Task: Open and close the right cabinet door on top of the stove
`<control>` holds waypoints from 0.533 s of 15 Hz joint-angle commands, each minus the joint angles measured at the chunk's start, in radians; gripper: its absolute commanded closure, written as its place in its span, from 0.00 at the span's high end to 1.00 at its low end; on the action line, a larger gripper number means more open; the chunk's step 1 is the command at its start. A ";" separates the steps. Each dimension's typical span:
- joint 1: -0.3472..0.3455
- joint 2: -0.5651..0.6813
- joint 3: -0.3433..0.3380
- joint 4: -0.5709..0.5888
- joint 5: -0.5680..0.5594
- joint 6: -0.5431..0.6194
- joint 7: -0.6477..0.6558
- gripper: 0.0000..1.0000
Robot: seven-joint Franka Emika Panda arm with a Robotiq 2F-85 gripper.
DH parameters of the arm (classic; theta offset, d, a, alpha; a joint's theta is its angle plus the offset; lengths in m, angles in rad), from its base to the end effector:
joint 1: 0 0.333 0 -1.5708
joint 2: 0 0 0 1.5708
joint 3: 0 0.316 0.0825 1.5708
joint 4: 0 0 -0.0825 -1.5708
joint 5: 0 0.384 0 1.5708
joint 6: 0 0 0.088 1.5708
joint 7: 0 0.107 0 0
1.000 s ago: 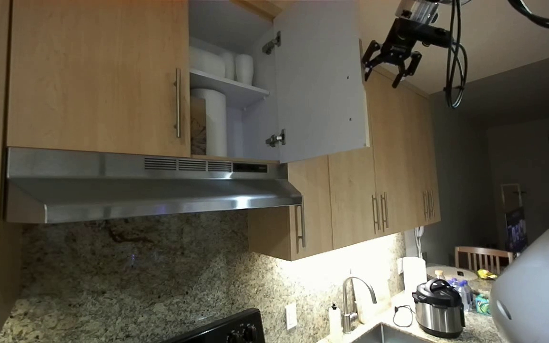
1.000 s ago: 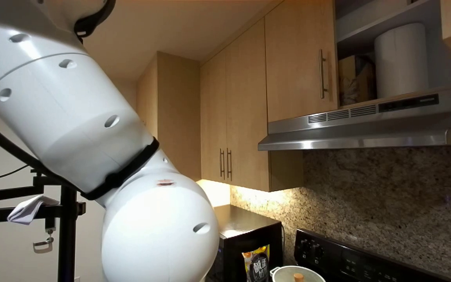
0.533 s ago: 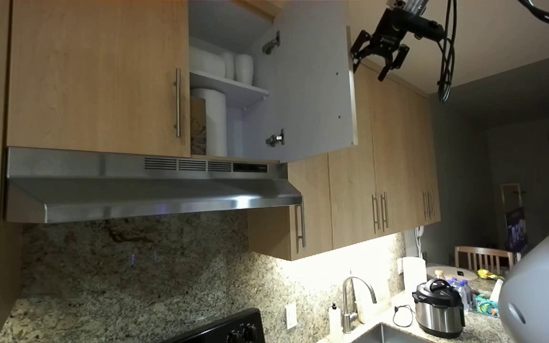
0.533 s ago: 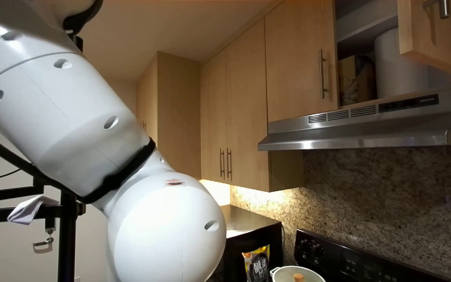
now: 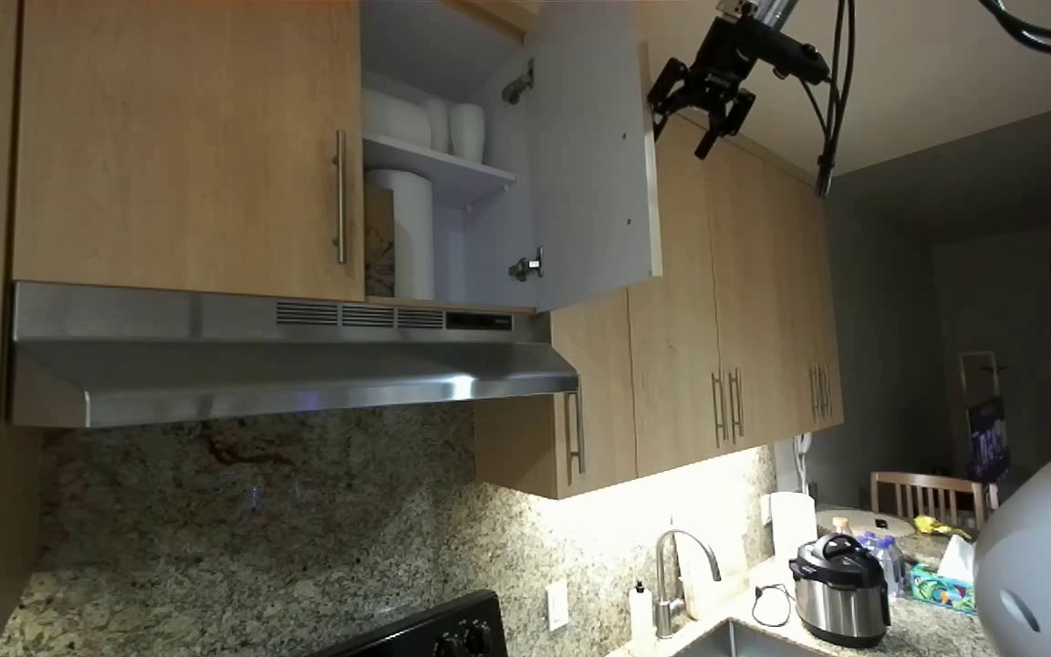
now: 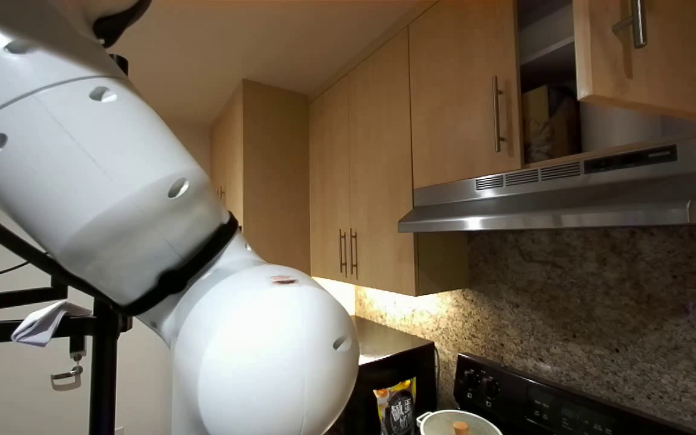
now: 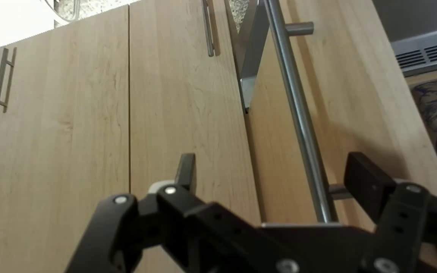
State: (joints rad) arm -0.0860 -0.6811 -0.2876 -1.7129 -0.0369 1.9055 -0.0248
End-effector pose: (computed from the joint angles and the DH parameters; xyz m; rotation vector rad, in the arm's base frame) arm 0.2563 -0.1901 0.8817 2.7947 -0.5265 1.3037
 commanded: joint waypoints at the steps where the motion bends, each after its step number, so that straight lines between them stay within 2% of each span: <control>1: 0.028 0.008 0.015 0.004 0.039 -0.019 -0.075 1.00; 8: 0.103 0.014 0.051 0.009 0.050 -0.009 -0.154 1.00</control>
State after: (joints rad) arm -0.0013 -0.6767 -0.2459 -1.7129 -0.0282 1.9052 -0.1103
